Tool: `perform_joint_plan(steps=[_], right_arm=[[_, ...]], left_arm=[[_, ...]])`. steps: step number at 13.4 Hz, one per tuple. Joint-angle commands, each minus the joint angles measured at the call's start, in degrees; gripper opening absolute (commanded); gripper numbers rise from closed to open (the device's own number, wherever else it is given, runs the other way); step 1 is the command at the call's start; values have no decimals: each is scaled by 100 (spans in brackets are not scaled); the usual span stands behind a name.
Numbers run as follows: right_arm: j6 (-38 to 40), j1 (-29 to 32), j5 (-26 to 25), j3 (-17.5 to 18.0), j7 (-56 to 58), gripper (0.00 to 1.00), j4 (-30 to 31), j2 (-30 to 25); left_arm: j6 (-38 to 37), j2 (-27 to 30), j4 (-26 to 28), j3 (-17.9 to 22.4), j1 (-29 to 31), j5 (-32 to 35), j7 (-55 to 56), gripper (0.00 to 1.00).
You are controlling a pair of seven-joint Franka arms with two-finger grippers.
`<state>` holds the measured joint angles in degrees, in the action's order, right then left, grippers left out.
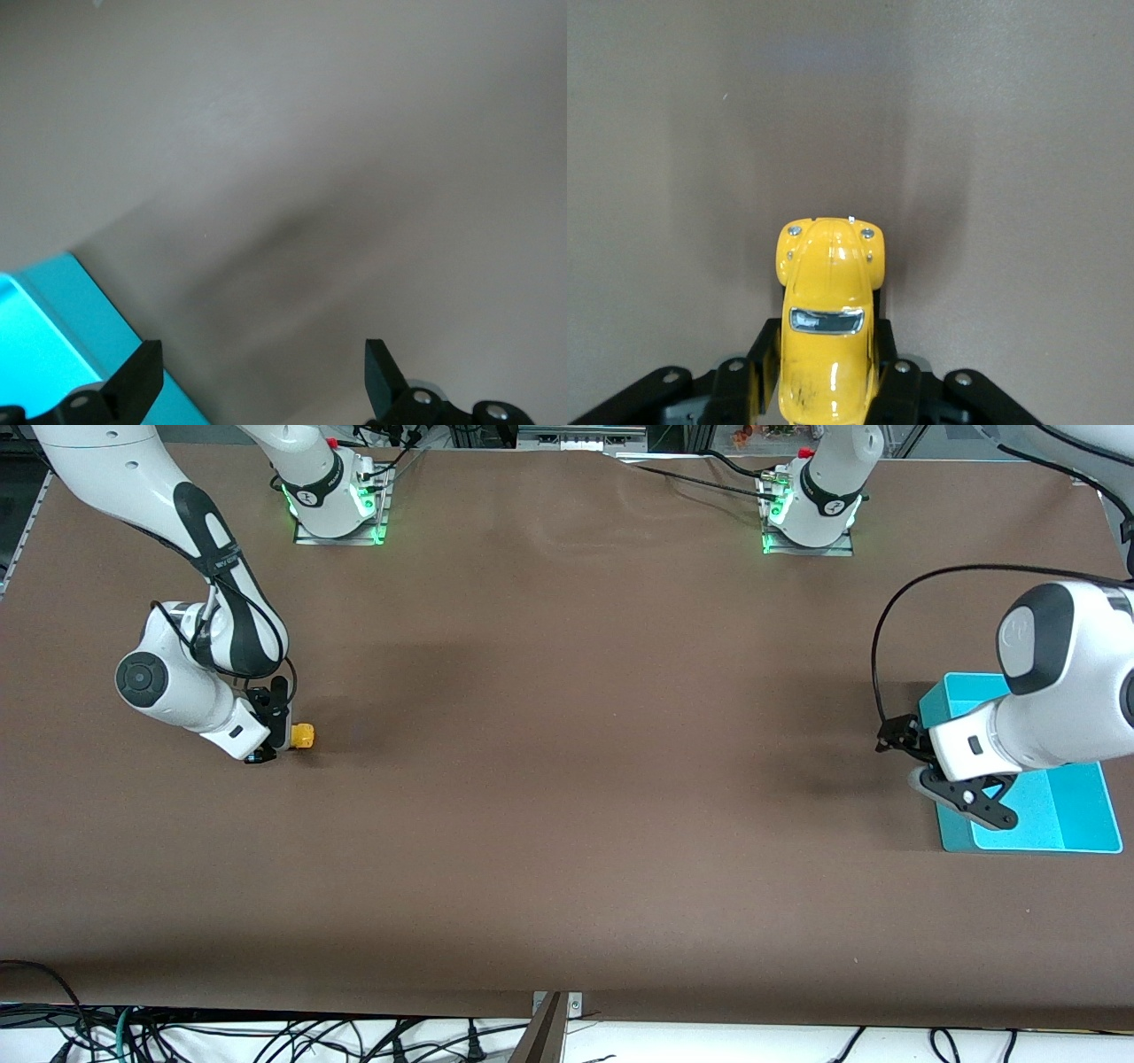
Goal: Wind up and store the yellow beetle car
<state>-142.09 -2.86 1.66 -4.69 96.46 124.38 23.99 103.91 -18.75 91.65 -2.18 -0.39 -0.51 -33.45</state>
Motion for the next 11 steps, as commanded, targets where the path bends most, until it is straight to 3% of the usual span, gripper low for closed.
perform_joint_plan(steps=[1, 3, 7, 11], right_arm=[[-47, 146, -52, -76, 163, 14, 262, 457], [-47, 146, -60, -76, 494, 98, 262, 431], [268, 146, -25, -76, 734, 100, 244, 107], [857, 146, -8, -76, 594, 100, 139, -263]], left_arm=[[-37, 723, 563, -177, 144, 201, -871, 100], [-239, 952, 731, -178, 153, 218, -1363, 100], [-284, 979, 1047, -178, 241, 218, -2155, 100], [-213, 988, 1294, -291, 303, 218, -2174, 100]])
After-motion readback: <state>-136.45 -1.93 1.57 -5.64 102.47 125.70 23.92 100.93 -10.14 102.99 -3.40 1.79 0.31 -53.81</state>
